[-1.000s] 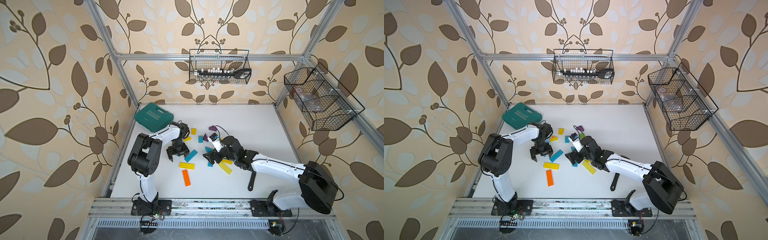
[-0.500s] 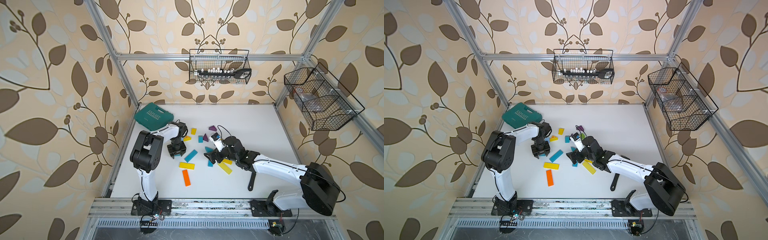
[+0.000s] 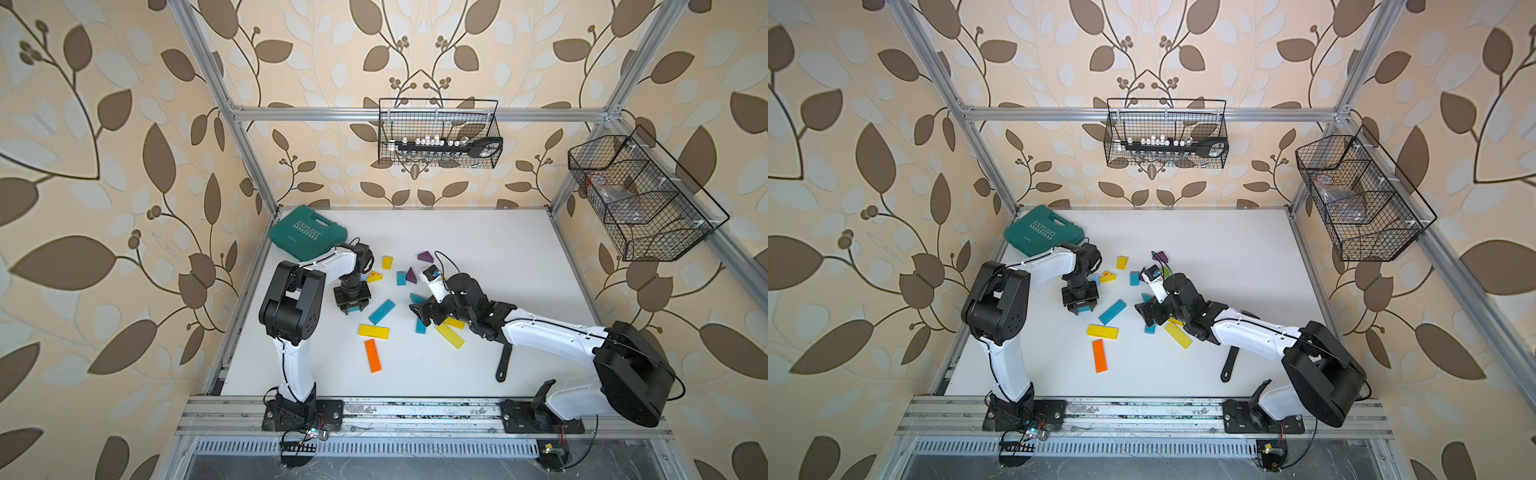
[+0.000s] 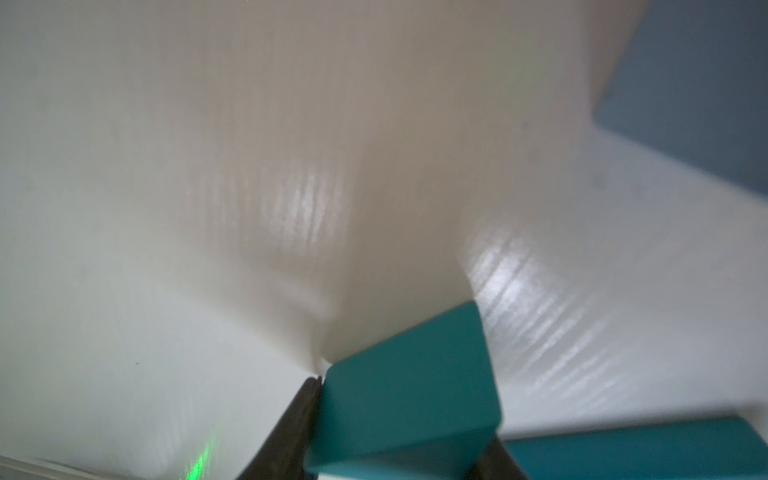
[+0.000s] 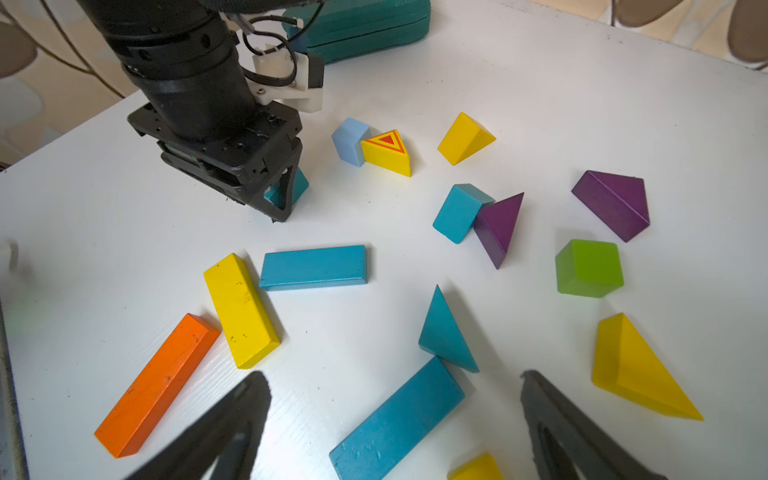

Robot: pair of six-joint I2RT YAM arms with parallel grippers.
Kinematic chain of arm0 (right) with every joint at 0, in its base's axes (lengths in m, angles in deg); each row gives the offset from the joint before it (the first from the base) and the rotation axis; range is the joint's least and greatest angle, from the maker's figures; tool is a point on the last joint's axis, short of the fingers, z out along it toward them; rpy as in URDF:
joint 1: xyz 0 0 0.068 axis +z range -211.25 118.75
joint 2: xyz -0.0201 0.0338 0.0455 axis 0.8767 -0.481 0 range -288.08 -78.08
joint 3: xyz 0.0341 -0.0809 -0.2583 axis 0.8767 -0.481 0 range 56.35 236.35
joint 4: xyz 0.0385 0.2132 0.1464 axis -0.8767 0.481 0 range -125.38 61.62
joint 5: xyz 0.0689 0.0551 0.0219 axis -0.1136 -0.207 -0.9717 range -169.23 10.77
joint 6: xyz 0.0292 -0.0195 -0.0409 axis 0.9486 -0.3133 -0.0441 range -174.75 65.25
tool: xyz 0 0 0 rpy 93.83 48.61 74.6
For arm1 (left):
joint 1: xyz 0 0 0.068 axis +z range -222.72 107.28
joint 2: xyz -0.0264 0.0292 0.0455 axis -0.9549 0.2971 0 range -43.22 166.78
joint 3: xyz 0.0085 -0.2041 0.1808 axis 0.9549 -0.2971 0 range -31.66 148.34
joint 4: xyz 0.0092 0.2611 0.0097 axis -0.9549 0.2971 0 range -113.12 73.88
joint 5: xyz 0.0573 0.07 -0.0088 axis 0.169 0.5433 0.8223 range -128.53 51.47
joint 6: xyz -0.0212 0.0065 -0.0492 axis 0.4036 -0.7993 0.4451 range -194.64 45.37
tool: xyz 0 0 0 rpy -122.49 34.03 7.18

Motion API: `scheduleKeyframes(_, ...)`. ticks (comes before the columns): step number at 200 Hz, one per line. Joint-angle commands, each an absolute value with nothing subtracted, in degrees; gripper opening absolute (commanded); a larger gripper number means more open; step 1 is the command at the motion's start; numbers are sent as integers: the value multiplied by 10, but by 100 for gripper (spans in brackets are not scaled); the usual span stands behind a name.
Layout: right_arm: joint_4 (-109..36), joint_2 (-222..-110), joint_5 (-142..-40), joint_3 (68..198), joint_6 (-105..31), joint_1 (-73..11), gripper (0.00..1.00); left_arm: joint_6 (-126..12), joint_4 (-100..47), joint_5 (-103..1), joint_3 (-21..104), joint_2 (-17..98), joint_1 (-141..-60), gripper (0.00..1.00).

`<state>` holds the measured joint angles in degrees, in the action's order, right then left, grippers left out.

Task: Assemble a small pinwheel with building blocks
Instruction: Adjust the building block at the center of the board.

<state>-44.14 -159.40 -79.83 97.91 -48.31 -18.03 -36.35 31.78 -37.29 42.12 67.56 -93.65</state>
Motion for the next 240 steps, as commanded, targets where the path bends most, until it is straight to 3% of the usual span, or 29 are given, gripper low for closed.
scheduleKeyframes(1,-453,-1593,-785,966,-477,-182,95,-410,308,-362,428,701,-923,42)
scheduleKeyframes(40,-455,-1597,-779,965,-476,-182,95,-458,312,-368,439,706,-899,43)
scheduleKeyframes(73,-454,-1599,-780,966,-476,-182,95,-467,327,-352,452,697,-886,70)
scheduleKeyframes(161,-463,-1589,-799,962,-469,-183,95,-325,320,-403,386,553,-918,79)
scheduleKeyframes(187,-471,-1579,-817,957,-467,-182,95,-285,309,-401,344,512,-927,73)
scheduleKeyframes(240,-477,-1568,-827,951,-463,-182,95,-231,284,-410,289,516,-916,45)
